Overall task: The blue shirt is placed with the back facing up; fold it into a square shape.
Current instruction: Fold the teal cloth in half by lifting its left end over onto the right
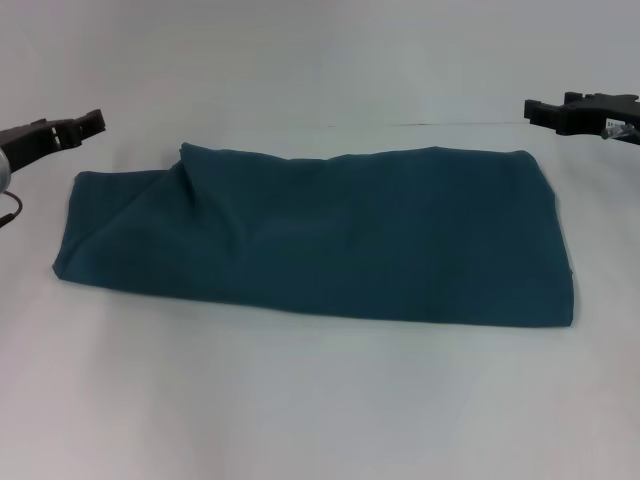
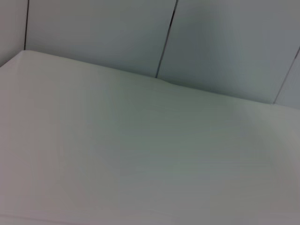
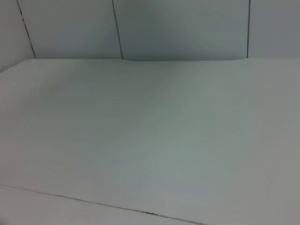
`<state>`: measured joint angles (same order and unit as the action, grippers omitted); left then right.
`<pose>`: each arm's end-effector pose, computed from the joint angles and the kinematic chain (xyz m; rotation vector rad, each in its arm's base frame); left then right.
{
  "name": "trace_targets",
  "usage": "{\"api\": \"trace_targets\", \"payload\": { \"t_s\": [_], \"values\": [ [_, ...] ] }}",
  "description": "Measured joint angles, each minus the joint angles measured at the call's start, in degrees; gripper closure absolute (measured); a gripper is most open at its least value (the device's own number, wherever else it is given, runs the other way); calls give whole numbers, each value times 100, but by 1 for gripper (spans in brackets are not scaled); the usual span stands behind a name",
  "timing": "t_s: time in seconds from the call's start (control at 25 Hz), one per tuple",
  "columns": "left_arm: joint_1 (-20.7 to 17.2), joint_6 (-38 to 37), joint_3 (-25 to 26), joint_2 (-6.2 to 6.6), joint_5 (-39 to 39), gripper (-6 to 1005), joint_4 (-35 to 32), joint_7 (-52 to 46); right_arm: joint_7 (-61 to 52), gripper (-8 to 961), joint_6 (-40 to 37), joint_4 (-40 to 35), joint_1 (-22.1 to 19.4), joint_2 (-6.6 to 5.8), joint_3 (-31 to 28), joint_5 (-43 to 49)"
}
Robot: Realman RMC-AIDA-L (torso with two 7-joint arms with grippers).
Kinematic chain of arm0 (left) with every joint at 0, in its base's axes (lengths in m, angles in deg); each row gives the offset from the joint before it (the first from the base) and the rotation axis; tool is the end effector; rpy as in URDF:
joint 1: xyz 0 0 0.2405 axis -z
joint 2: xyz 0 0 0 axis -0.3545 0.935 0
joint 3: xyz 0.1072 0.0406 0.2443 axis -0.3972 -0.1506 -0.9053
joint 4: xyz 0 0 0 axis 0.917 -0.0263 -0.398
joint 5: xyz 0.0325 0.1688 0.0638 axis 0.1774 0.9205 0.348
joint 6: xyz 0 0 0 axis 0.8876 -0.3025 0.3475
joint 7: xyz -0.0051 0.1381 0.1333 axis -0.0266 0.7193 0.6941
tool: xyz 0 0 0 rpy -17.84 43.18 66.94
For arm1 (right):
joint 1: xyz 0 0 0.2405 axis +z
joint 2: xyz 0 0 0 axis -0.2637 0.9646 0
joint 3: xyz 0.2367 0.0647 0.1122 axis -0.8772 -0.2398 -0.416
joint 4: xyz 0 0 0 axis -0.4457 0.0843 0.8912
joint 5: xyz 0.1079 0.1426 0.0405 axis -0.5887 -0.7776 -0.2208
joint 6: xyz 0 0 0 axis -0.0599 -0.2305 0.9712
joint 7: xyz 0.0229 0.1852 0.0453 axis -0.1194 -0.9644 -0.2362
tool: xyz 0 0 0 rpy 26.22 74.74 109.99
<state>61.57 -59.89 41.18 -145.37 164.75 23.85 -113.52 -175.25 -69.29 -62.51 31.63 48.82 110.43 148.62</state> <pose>-0.3119 0.4754 0.0257 -1.7084 -1.1264 -0.4882 0.2751 0.4940 0.0107 -2.0094 0.9294 0.3768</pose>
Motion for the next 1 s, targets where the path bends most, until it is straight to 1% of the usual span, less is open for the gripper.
{"api": "trace_targets", "payload": {
  "t_s": [0.04, 0.12, 0.32, 0.36, 0.4, 0.44, 0.6, 0.72, 1.0],
  "values": [
    [-11, -3, -43, 4, 3, 249, 4, 0, -41, 338, -42, 0, -1, -7, 1, 4],
    [-36, -8, -143, 7, 6, 218, 15, -1, -170, 292, -153, 0, -14, -32, 30, 17],
    [-79, 33, -570, 7, 30, 139, 17, 4, -620, 296, -498, -10, -66, -142, 308, 29],
    [-81, 92, -684, -3, 53, 124, 17, 8, -689, 297, -543, -28, -76, -153, 356, 29],
    [-82, 305, -900, -33, 85, 108, 27, 14, -740, 297, -588, -38, -85, -157, 398, 30],
    [-82, 305, -900, -33, 85, 109, 27, 14, -769, 297, -608, -51, -90, -161, 425, 30],
    [-97, 961, -1430, -111, 92, 113, 103, 54, -819, 297, -596, -55, -94, -139, 501, 30],
    [-101, 1265, -1718, -165, 94, 116, 185, 259, -821, 297, -564, -55, -90, -116, 506, 30],
    [-134, 1325, -2273, -323, 96, 123, 229, 777, -822, 296, -493, -45, -47, -78, 510, 29]
  ]
}}
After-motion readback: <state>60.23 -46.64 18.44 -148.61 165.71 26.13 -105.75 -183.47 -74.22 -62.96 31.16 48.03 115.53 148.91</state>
